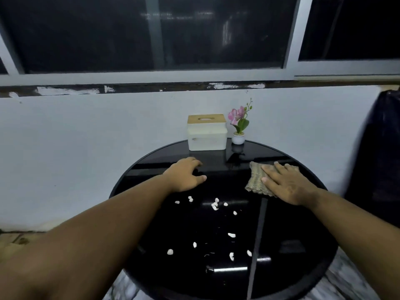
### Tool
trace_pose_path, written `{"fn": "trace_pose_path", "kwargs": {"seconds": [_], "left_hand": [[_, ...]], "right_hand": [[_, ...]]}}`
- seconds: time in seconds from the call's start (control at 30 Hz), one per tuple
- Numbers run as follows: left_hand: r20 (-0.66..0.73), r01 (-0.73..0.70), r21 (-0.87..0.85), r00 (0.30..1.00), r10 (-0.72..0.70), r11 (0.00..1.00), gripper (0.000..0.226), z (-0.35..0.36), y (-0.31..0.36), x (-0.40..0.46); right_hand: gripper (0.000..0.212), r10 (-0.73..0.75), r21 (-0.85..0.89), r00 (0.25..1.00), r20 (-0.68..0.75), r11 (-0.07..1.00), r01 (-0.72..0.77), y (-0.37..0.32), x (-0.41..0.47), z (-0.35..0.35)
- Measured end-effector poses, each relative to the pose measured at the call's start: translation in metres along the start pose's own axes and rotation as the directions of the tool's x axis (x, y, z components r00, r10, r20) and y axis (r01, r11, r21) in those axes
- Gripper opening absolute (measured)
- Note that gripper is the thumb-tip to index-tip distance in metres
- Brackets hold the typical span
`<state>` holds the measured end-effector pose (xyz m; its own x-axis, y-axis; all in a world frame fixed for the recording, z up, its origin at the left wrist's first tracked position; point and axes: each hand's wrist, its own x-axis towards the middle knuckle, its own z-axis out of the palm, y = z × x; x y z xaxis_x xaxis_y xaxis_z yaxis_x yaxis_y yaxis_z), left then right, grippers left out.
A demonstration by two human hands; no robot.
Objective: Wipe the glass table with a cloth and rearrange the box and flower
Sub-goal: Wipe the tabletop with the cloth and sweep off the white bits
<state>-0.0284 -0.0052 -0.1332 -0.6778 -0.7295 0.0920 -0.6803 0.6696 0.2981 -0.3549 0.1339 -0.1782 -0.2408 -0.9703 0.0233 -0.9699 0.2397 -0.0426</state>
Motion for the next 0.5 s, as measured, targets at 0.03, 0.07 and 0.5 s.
{"fn": "trace_pose_path", "kwargs": {"seconds": [0.03, 0.07, 0.5], "left_hand": [[0.001, -0.022, -0.011, 1.000, 0.022, 1.000, 0.062, 0.002, 0.006, 0.009], [0.002, -0.038, -0.025, 0.999, 0.038, 0.999, 0.062, 0.004, 0.011, 0.017], [0.008, -0.172, 0.107, 0.985, 0.173, 0.979, 0.071, 0.034, 0.005, 0.048]], "right_hand": [[0.097, 0.006, -0.013, 1.000, -0.007, 1.000, -0.006, 0.010, -0.002, 0.002], [0.096, 0.016, -0.021, 1.000, -0.007, 1.000, -0.016, 0.018, -0.002, 0.002], [0.068, 0.101, -0.171, 0.995, -0.003, 0.980, -0.100, -0.022, 0.048, -0.026]]}}
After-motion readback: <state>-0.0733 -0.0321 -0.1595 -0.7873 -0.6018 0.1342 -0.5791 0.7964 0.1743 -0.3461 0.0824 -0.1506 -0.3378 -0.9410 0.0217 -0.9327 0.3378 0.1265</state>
